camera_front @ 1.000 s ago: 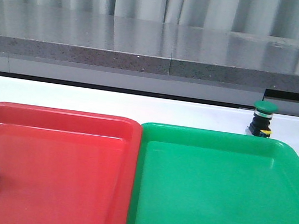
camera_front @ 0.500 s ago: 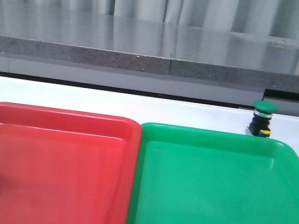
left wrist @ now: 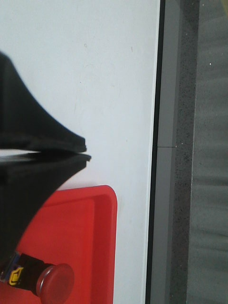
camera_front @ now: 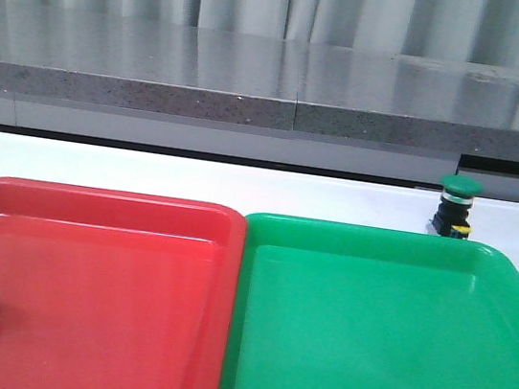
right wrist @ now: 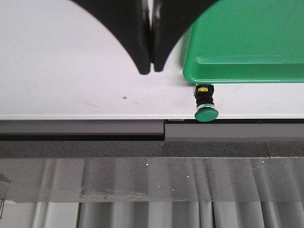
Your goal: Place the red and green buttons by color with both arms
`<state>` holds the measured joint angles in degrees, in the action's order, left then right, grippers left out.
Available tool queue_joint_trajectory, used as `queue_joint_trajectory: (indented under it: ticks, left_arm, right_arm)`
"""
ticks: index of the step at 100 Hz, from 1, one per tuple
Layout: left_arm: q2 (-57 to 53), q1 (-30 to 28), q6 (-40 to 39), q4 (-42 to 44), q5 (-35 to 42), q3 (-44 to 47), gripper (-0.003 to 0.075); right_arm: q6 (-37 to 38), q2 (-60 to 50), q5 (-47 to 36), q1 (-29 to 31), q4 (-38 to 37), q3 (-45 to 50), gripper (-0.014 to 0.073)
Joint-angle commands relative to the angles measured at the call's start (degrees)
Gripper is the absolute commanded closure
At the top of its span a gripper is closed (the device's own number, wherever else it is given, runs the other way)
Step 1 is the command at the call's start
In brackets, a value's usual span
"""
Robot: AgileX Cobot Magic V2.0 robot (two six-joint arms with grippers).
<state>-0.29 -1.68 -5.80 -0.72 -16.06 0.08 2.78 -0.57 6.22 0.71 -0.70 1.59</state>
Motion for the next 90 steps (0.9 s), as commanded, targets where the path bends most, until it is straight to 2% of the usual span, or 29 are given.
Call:
queue_joint_trajectory:
  ticks: [1,70,90]
  left_arm:
    - [-1.7,0.2,0.1,-0.6,3.9,0.7,0.0741]
    - [-1.7,0.2,0.1,-0.6,3.9,0.7,0.0741]
    - [-1.7,0.2,0.1,-0.6,3.9,0.7,0.0741]
  right_arm:
    - [0.0,-1.3,-4.8,0.1,-0.1,-1.1,0.0649]
    - [0.0,-1.2,-4.0,0.1,-0.1,-1.5,0.0649]
    - [0.0,-0.4,3.4,0.1,-0.1,-7.0,0.0649]
